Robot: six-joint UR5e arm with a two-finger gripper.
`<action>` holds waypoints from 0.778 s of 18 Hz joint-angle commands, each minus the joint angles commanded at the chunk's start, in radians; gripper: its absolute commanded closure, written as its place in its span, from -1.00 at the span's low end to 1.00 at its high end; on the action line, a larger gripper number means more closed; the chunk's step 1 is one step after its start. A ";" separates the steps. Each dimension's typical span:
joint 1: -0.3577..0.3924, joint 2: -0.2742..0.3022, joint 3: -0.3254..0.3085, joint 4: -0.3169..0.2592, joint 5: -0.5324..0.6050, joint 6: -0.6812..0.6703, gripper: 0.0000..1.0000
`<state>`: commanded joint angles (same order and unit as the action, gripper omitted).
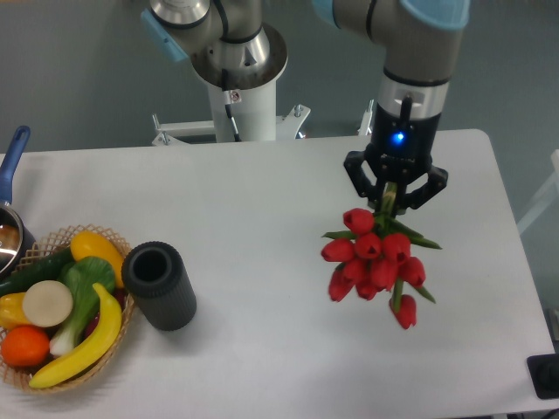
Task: Insert the flowers into the vase
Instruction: 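Lift the held red tulip bunch and swing it toward the black vase, then carry the tulips over the black vase and lower stems into its opening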
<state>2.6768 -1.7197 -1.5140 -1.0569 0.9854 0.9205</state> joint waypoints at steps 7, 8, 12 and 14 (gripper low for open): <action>0.000 0.032 -0.011 0.000 -0.304 -0.021 1.00; 0.000 0.035 -0.011 0.002 -0.348 -0.029 1.00; -0.018 0.037 -0.023 0.040 -0.488 -0.031 1.00; -0.017 0.037 -0.044 0.067 -0.572 -0.028 1.00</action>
<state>2.6599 -1.6828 -1.5585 -0.9896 0.4130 0.8928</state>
